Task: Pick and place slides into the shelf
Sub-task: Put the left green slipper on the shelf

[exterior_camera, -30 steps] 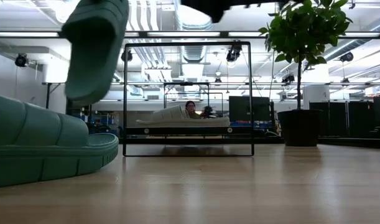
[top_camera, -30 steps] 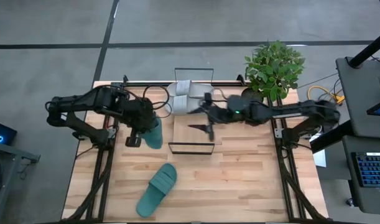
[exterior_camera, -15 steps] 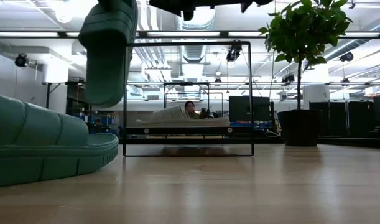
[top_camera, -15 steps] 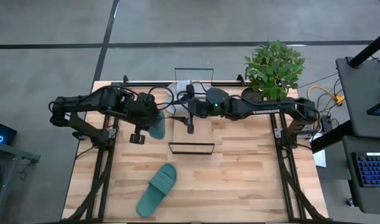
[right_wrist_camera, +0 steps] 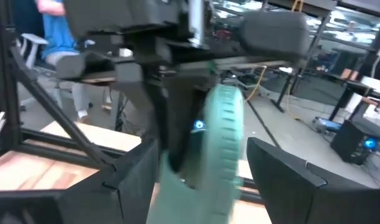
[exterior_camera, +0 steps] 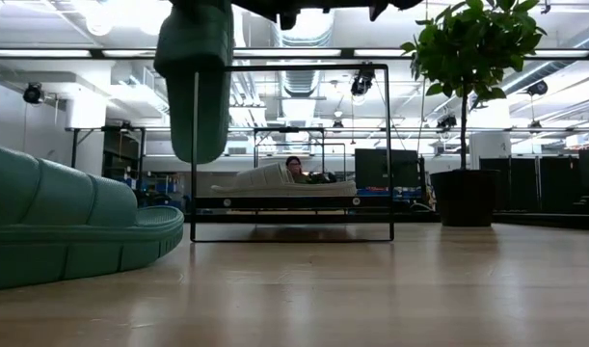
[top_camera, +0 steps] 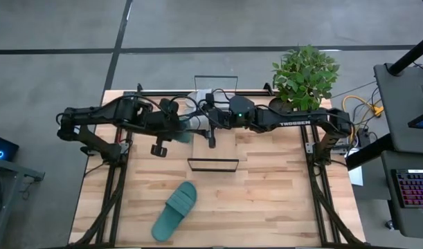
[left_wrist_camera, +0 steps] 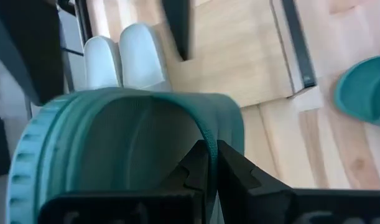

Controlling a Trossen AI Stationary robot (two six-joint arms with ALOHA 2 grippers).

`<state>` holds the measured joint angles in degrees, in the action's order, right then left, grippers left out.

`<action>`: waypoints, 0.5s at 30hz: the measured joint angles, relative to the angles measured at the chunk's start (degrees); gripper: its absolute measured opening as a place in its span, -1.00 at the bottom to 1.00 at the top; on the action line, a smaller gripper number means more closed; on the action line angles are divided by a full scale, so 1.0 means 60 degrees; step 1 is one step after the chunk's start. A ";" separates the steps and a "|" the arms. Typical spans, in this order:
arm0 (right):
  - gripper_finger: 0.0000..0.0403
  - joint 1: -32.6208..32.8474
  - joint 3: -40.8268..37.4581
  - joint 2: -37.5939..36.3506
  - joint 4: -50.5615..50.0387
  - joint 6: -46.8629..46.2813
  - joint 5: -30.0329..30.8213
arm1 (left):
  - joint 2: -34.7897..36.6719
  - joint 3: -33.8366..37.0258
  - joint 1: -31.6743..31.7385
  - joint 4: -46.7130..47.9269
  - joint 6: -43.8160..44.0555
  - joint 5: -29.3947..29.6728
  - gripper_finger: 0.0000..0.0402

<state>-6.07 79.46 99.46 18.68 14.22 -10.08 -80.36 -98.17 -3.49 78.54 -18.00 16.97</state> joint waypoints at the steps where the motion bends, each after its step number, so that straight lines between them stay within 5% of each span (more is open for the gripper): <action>1: 0.18 0.0006 -0.0006 0.0000 0.0004 0.0101 -0.0029 | -0.0010 0.0000 0.0000 -0.0006 -0.0076 0.0019 -1.00; 15: 0.16 -0.0018 -0.0011 0.0018 -0.0121 0.0590 0.0438 | -0.0367 -0.0076 0.0000 -0.0848 -0.0910 0.0012 -1.00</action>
<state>-6.17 79.40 99.57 17.95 17.76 -7.45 -82.56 -98.63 -3.49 73.45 -23.46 17.04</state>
